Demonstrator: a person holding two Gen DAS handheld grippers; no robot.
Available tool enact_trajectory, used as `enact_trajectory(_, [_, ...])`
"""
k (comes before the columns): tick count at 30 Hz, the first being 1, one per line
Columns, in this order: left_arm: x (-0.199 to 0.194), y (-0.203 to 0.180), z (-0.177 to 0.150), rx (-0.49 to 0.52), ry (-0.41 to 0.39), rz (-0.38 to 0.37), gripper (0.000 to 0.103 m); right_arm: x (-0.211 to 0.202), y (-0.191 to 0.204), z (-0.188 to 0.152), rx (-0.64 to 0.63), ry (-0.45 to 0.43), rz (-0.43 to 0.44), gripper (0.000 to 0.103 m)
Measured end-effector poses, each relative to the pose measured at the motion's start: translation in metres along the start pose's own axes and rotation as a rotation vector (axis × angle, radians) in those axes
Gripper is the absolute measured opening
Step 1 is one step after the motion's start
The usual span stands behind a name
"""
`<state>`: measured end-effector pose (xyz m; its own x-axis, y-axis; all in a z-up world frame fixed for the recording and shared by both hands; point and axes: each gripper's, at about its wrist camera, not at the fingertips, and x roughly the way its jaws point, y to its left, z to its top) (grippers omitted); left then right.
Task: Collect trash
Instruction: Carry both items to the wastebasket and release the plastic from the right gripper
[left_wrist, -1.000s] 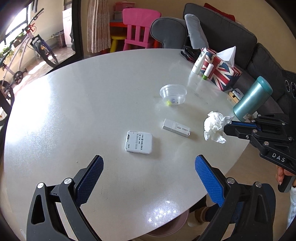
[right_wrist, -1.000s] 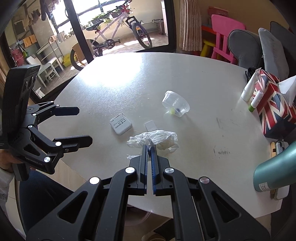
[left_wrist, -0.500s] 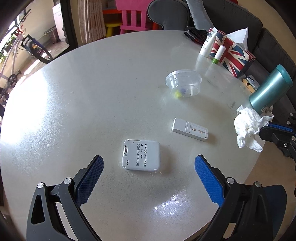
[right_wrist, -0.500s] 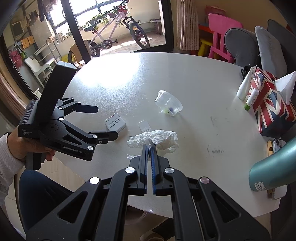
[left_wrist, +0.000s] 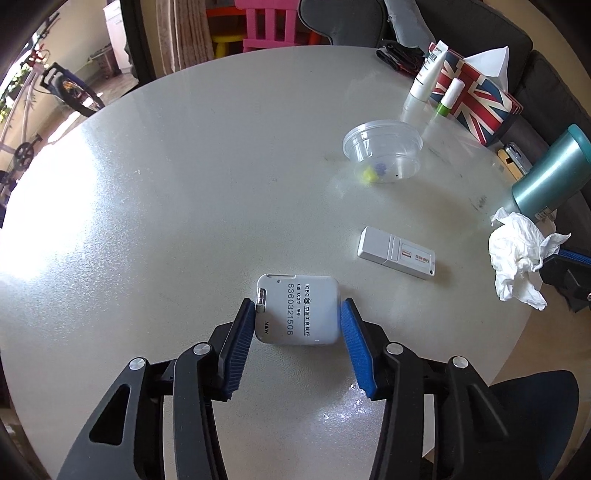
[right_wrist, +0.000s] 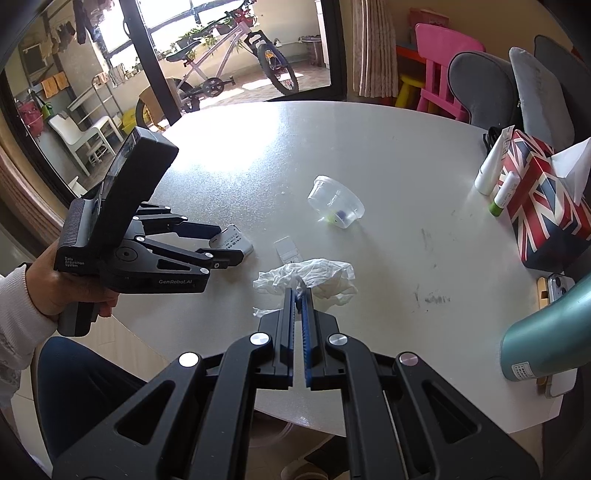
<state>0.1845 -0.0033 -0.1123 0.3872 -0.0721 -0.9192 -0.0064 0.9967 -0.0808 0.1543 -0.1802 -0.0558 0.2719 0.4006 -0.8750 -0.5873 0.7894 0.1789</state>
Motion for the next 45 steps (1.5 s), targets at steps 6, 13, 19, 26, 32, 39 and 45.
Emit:
enact_trajectory(6, [-0.005,0.0,-0.004,-0.002,-0.016,0.001,0.047,0.001,0.002,-0.001,-0.004,-0.004,0.004,0.003])
enact_trajectory(13, [-0.033,-0.004,-0.018,-0.001,-0.068,0.006,0.047,-0.004,0.012,-0.003,-0.024,-0.015,0.007,0.003])
enact_trajectory(19, [-0.066,-0.008,-0.034,0.0,-0.123,0.022,0.047,-0.013,0.029,-0.005,-0.05,-0.032,0.015,0.003])
enact_trajectory(26, [-0.105,-0.018,-0.062,0.0,-0.187,0.029,0.047,-0.029,0.05,-0.021,-0.084,-0.046,0.034,0.003])
enact_trajectory(32, [-0.129,-0.026,-0.093,-0.011,-0.229,0.021,0.047,-0.04,0.07,-0.048,-0.11,-0.041,0.062,0.003])
enact_trajectory(39, [-0.14,-0.033,-0.13,-0.034,-0.241,0.007,0.047,-0.043,0.092,-0.084,-0.132,-0.003,0.103,0.003])
enact_trajectory(45, [-0.139,-0.037,-0.158,-0.057,-0.23,-0.005,0.047,-0.029,0.104,-0.107,-0.135,0.055,0.137,0.003])
